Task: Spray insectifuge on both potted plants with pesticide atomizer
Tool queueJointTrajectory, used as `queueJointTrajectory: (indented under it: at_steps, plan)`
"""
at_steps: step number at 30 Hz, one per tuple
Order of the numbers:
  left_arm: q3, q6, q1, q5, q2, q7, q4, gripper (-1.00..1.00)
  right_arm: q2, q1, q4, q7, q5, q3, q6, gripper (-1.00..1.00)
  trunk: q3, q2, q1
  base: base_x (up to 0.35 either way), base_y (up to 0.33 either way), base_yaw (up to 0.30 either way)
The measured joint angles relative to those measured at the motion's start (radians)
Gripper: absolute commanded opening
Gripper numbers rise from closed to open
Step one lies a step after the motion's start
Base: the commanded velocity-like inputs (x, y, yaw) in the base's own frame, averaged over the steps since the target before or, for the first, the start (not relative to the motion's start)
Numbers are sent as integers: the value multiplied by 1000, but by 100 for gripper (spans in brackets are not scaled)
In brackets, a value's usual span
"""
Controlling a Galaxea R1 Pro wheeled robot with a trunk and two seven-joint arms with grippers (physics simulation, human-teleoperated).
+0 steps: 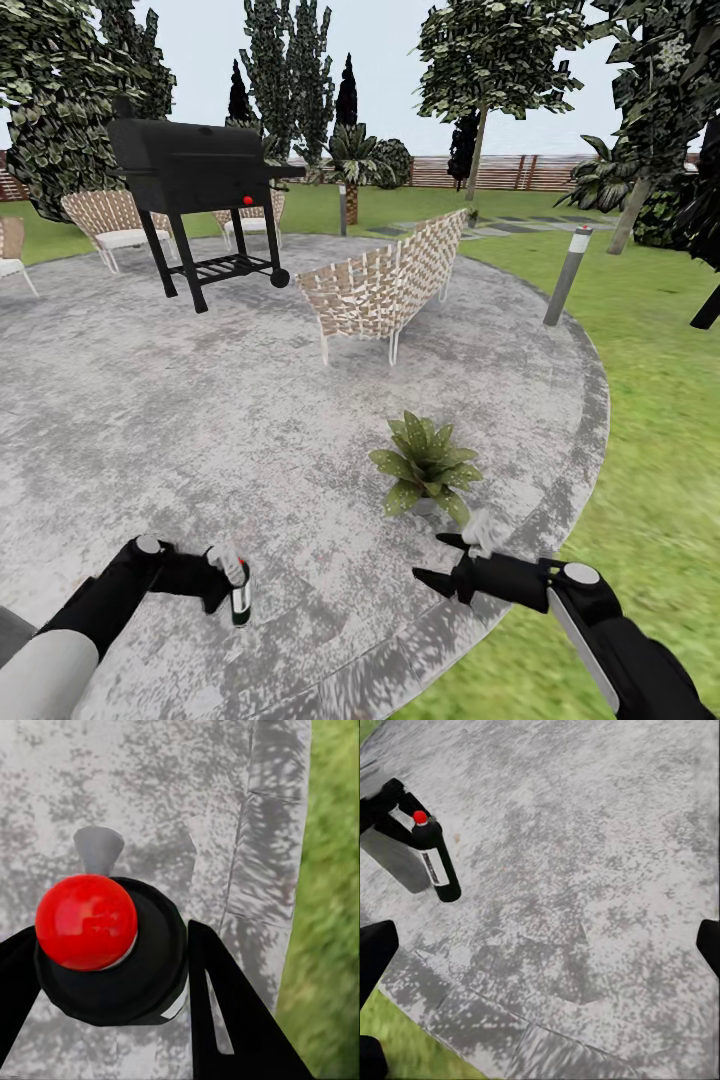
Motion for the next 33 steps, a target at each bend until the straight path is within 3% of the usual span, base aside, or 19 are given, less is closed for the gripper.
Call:
queueJointTrajectory:
  at_steps: [5,8,10,13,14,18,20,21,22,25,27,29,33]
  plan:
    - [205,1,18,5,-6,11,1,-100,42,0,14,-144,4,1,-11,100,0,0,0,0,0,0]
    - [265,-1,42,5,-12,27,7,-100,57,0,61,-162,3,1,-19,100,0,0,0,0,0,0]
    - [277,-2,65,15,-14,89,14,-100,60,0,82,-167,3,1,-35,100,0,0,0,0,0,0]
    - [280,-59,111,85,-18,234,52,-100,60,0,115,-170,4,0,-45,100,0,0,0,0,0,0]
    - [280,-83,117,101,-20,257,66,-100,60,0,132,-169,4,0,-48,100,0,0,0,0,0,0]
    - [278,-151,126,132,-25,345,175,-100,60,0,169,-169,2,0,-74,100,4,0,0,0,0,0]
    - [278,-249,127,138,-27,422,293,-100,58,0,174,-169,4,-1,-116,100,5,0,0,0,0,0]
    - [277,-275,127,138,-28,464,326,-100,57,0,179,-169,6,-2,-146,100,6,0,0,0,0,0]
    - [277,-294,128,136,-32,558,386,-100,59,0,239,-177,19,0,-245,100,6,0,0,0,0,0]
    - [279,-304,130,176,-51,628,412,-100,60,0,381,-240,33,-1,-378,100,6,0,0,0,0,0]
    - [277,-355,163,249,-73,696,416,-100,62,1,541,-325,35,-2,-545,100,6,0,0,0,0,0]
    - [276,-400,186,284,-89,761,417,-100,72,1,669,-386,34,-3,-673,100,6,0,0,0,0,0]
    - [277,-423,205,301,-113,858,420,-100,86,1,890,-519,28,-3,-886,100,6,0,0,0,0,0]
